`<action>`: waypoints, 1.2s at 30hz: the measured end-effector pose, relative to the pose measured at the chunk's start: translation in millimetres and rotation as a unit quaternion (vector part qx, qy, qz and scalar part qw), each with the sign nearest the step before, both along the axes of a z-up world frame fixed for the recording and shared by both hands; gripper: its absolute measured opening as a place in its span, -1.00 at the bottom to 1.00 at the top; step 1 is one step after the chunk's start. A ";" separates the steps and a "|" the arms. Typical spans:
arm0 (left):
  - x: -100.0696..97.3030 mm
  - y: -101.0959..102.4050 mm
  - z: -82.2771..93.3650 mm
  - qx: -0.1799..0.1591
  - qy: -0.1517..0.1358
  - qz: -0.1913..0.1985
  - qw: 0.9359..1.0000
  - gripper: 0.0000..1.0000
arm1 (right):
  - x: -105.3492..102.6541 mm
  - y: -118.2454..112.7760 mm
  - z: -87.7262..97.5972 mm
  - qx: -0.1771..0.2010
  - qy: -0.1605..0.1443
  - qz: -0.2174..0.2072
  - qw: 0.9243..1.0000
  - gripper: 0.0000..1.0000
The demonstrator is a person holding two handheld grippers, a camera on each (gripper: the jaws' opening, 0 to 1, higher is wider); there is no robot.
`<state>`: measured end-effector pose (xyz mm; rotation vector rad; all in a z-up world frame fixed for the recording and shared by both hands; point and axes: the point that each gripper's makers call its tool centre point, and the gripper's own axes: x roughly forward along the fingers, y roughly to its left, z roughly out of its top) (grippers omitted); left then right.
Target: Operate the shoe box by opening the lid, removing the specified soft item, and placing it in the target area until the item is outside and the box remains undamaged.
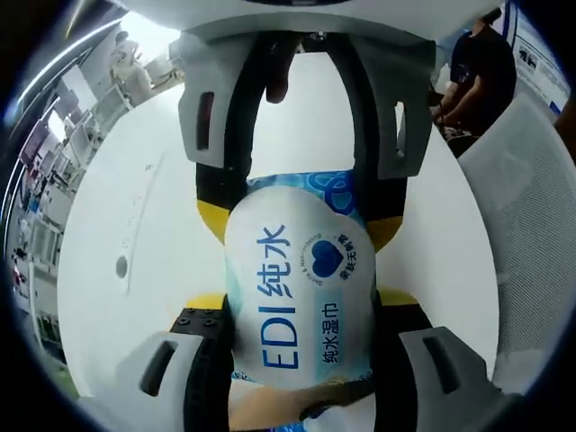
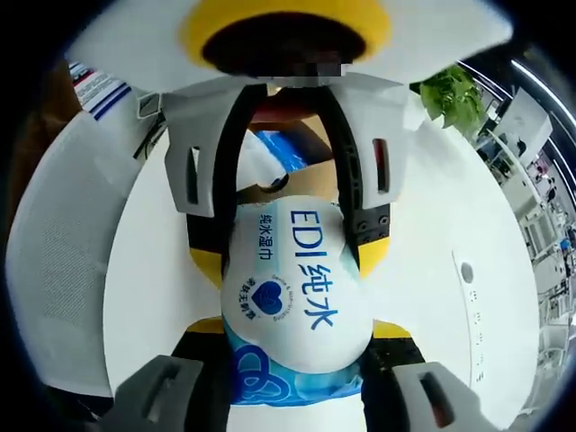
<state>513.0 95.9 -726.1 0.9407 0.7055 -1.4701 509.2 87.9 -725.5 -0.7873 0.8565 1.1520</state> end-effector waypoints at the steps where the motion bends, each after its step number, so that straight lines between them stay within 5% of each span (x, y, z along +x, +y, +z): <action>1: 0.4 0.1 -2.1 0.000 0.001 0.001 1.000 0.21 | 0.3 0.0 -2.0 0.000 0.001 0.001 1.000 0.08; 36: 3.1 -2.0 -37.3 0.005 -0.004 0.001 1.000 0.20 | 2.2 -5.0 -35.8 -0.007 0.011 0.005 1.000 0.00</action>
